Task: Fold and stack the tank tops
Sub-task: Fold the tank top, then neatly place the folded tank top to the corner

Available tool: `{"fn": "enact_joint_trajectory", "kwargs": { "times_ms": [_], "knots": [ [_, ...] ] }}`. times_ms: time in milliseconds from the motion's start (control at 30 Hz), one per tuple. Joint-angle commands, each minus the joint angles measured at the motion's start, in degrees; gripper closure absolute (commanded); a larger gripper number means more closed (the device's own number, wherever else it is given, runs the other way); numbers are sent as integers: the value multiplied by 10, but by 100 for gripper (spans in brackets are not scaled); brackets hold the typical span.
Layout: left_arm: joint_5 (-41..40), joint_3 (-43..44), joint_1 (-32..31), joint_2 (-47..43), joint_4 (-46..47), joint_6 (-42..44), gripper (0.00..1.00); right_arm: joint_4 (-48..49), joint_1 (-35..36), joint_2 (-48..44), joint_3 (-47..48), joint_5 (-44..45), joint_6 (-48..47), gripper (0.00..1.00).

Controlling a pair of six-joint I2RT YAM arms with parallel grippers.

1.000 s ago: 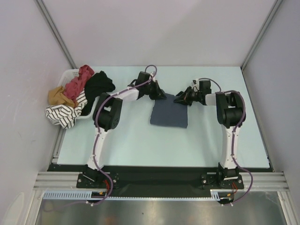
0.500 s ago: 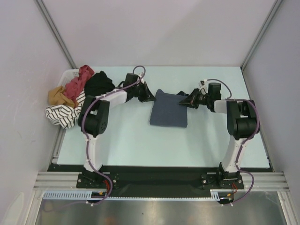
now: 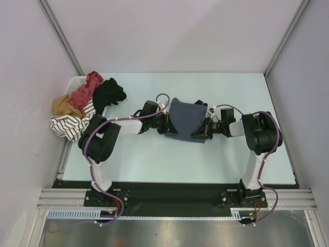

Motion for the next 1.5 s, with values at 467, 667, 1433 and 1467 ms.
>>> {"fn": "enact_joint_trajectory", "kwargs": {
  "times_ms": [467,667,1433,1467],
  "knots": [
    [-116,-107,51,-114,-85,63,98,-183,-78,-143,-35,194,-92,40],
    [-187,-127,46,-206,-127,79,95,-284,-53,-126,67,294,-122,34],
    [-299,-157,95,-391,-182,66,97,-345,-86,16,212,379,-106,100],
    [-299,-158,95,-393,-182,65,97,-336,-134,0,195,375,-97,100]
  ]
}}
